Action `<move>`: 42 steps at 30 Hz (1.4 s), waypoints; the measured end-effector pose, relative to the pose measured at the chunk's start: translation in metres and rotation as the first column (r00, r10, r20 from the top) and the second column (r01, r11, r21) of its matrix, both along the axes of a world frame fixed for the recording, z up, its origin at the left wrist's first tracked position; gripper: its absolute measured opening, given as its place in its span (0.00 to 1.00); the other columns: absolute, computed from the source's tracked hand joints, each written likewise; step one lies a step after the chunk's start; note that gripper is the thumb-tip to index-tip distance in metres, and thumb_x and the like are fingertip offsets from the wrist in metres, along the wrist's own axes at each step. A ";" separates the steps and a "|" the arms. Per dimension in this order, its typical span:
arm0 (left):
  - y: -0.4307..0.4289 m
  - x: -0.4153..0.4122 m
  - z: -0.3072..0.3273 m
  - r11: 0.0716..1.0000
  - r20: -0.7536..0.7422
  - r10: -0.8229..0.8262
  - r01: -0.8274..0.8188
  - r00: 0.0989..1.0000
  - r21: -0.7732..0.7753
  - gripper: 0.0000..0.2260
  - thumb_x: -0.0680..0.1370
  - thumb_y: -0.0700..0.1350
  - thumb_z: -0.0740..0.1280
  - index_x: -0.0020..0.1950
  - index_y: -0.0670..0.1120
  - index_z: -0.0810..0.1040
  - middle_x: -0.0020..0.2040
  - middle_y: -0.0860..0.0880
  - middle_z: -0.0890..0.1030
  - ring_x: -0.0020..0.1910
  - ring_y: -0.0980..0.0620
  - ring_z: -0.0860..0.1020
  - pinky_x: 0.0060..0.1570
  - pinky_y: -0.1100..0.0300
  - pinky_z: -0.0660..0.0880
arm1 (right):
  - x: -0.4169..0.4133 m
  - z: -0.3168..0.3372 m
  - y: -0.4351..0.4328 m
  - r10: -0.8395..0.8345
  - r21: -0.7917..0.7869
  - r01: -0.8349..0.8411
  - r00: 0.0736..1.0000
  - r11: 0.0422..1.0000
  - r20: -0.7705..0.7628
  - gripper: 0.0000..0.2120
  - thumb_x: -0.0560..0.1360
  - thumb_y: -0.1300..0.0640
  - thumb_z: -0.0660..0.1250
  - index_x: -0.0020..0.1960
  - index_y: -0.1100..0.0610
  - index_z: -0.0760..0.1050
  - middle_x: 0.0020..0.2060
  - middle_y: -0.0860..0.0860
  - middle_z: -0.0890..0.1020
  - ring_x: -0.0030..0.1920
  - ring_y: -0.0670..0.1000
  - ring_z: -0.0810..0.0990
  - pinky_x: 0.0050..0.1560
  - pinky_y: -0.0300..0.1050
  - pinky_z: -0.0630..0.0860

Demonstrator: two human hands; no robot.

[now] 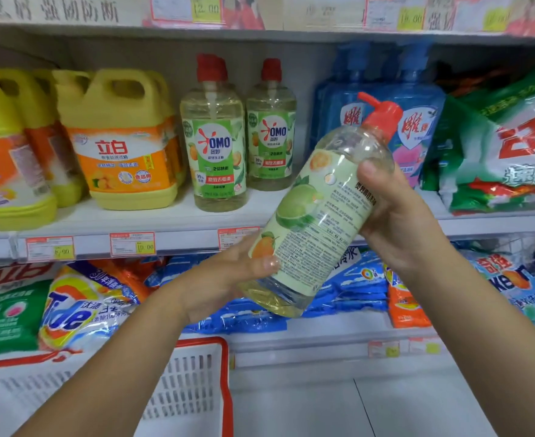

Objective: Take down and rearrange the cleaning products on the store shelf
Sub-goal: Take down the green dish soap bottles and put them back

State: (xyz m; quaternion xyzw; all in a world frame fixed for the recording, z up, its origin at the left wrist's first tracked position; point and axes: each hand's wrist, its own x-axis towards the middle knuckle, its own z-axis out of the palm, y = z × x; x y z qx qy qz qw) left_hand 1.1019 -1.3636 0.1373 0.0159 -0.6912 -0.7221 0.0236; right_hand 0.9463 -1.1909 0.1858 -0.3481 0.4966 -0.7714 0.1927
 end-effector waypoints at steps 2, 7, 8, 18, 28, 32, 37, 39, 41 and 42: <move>0.007 0.002 -0.003 0.993 0.018 -0.056 0.054 0.998 0.101 0.35 0.56 0.55 0.83 0.61 0.50 0.80 0.59 0.45 0.83 0.57 0.46 0.82 0.55 0.54 0.79 | -0.001 0.000 -0.001 0.064 -0.001 -0.064 0.998 0.998 0.022 0.48 0.58 0.42 0.81 0.73 0.56 0.68 0.58 0.53 0.81 0.58 0.56 0.81 0.54 0.58 0.79; 0.029 -0.001 -0.002 0.895 -0.190 0.298 -0.343 0.936 -0.286 0.31 0.64 0.44 0.82 0.61 0.63 0.74 0.52 0.61 0.83 0.50 0.61 0.82 0.46 0.68 0.77 | 0.000 0.003 0.001 -0.021 0.273 0.047 0.995 0.961 -0.095 0.44 0.57 0.38 0.76 0.70 0.45 0.65 0.56 0.46 0.83 0.53 0.51 0.85 0.43 0.54 0.82; 0.035 -0.001 -0.001 0.836 -0.267 0.332 -0.413 0.905 -0.362 0.33 0.65 0.44 0.82 0.58 0.70 0.71 0.52 0.65 0.82 0.50 0.64 0.81 0.47 0.69 0.77 | 0.001 0.002 0.002 -0.005 0.281 0.028 0.997 0.959 -0.082 0.43 0.57 0.37 0.75 0.69 0.45 0.66 0.54 0.48 0.84 0.51 0.52 0.86 0.40 0.54 0.82; 0.020 -0.002 0.004 0.921 -0.137 0.182 -0.218 0.974 -0.324 0.39 0.62 0.51 0.83 0.68 0.62 0.67 0.58 0.62 0.81 0.55 0.63 0.80 0.49 0.66 0.78 | -0.006 -0.005 0.008 0.067 0.164 -0.065 0.998 0.984 -0.007 0.49 0.49 0.35 0.81 0.66 0.53 0.74 0.51 0.53 0.84 0.48 0.55 0.84 0.41 0.59 0.82; 0.024 0.009 -0.052 0.840 -0.205 0.310 -0.368 0.928 -0.398 0.46 0.59 0.54 0.84 0.71 0.63 0.63 0.63 0.60 0.78 0.60 0.58 0.79 0.60 0.51 0.76 | 0.009 -0.005 0.016 0.054 0.428 0.043 0.975 0.903 -0.214 0.37 0.55 0.46 0.79 0.63 0.46 0.73 0.50 0.49 0.86 0.45 0.54 0.87 0.35 0.47 0.81; 0.018 0.026 -0.087 0.746 -0.042 0.217 -0.193 0.975 -0.637 0.49 0.59 0.63 0.81 0.73 0.67 0.56 0.68 0.67 0.72 0.65 0.65 0.72 0.65 0.54 0.73 | 0.022 -0.048 0.014 0.051 0.496 0.023 0.989 0.868 -0.135 0.30 0.58 0.57 0.80 0.56 0.41 0.76 0.47 0.48 0.86 0.43 0.54 0.87 0.38 0.52 0.83; -0.011 0.058 -0.157 0.331 0.248 0.123 0.196 0.961 -0.923 0.48 0.69 0.75 0.62 0.80 0.55 0.45 0.80 0.59 0.44 0.77 0.62 0.39 0.77 0.59 0.40 | 0.037 -0.128 0.013 0.087 0.662 0.066 0.977 0.746 -0.196 0.32 0.61 0.65 0.81 0.56 0.42 0.72 0.43 0.37 0.84 0.43 0.38 0.83 0.41 0.34 0.79; -0.016 0.070 -0.180 0.230 0.249 0.112 0.219 0.962 -0.948 0.43 0.73 0.74 0.53 0.79 0.54 0.40 0.79 0.57 0.37 0.75 0.63 0.31 0.75 0.60 0.34 | 0.041 -0.168 0.013 0.126 0.723 0.049 0.974 0.690 -0.186 0.35 0.60 0.64 0.82 0.57 0.39 0.70 0.47 0.40 0.84 0.47 0.39 0.83 0.48 0.37 0.80; -0.017 0.075 -0.192 0.216 0.227 0.116 0.198 0.967 -0.956 0.40 0.71 0.75 0.44 0.76 0.56 0.36 0.78 0.57 0.34 0.72 0.65 0.27 0.74 0.60 0.32 | 0.045 -0.205 0.013 0.151 0.776 0.037 0.974 0.630 -0.169 0.36 0.61 0.64 0.82 0.58 0.39 0.69 0.48 0.41 0.82 0.46 0.36 0.81 0.46 0.32 0.77; -0.017 0.076 -0.195 0.215 0.217 0.115 0.189 0.969 -0.958 0.40 0.70 0.75 0.42 0.76 0.56 0.35 0.77 0.58 0.33 0.72 0.65 0.27 0.74 0.60 0.31 | 0.049 -0.221 0.013 0.165 0.793 0.032 0.972 0.608 -0.166 0.37 0.61 0.64 0.82 0.58 0.39 0.68 0.49 0.41 0.81 0.45 0.35 0.79 0.44 0.29 0.75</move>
